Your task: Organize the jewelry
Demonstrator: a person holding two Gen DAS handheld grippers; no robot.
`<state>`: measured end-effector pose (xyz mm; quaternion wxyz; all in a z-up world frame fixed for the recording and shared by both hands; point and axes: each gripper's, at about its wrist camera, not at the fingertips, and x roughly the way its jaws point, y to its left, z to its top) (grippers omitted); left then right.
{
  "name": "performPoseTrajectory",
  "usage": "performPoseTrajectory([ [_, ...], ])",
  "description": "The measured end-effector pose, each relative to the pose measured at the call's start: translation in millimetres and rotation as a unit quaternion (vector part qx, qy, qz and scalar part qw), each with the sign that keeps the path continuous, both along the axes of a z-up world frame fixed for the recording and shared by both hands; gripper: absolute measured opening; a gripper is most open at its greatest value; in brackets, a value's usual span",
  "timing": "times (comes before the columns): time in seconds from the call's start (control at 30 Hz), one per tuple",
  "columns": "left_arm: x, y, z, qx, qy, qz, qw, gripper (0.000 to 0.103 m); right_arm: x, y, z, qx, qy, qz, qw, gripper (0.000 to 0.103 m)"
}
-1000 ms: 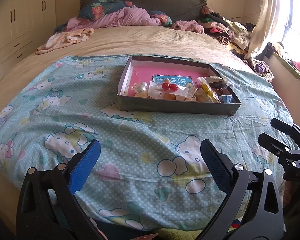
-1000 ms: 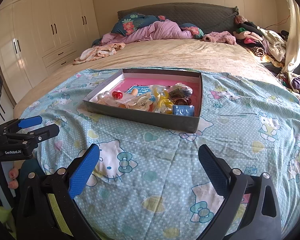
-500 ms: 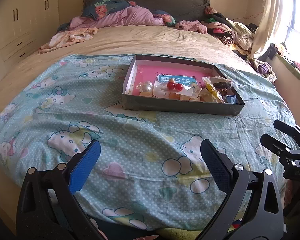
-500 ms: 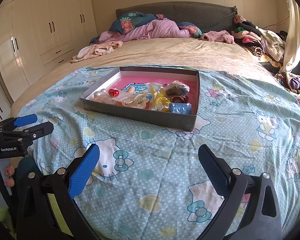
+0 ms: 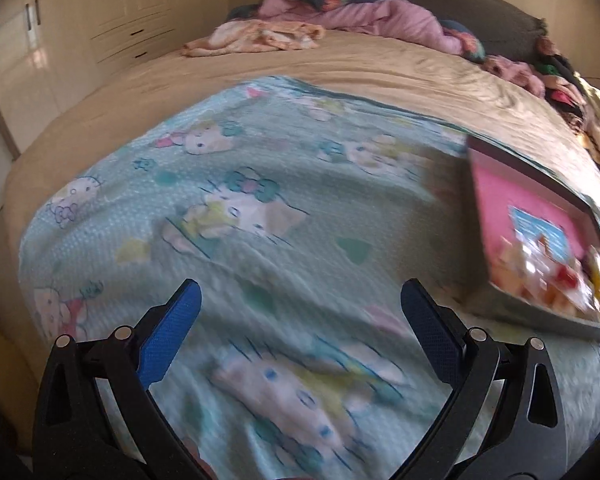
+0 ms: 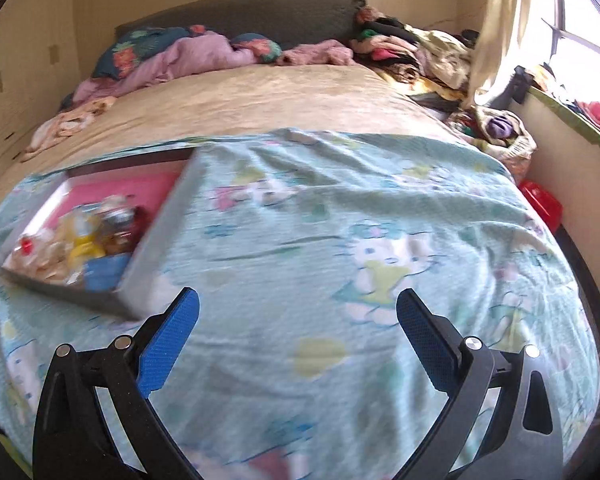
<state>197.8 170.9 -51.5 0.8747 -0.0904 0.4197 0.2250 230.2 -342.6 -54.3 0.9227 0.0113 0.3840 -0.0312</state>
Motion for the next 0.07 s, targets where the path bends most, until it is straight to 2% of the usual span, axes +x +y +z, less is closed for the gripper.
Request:
performPoseTrajectory([
  [0.07, 19.6, 35.6, -5.8, 0.004, 0.007, 0.037, 0.9993, 0.093, 25.4, -36.2, -10.3, -0.006, 0.013, -0.039, 0.999, 0.098],
])
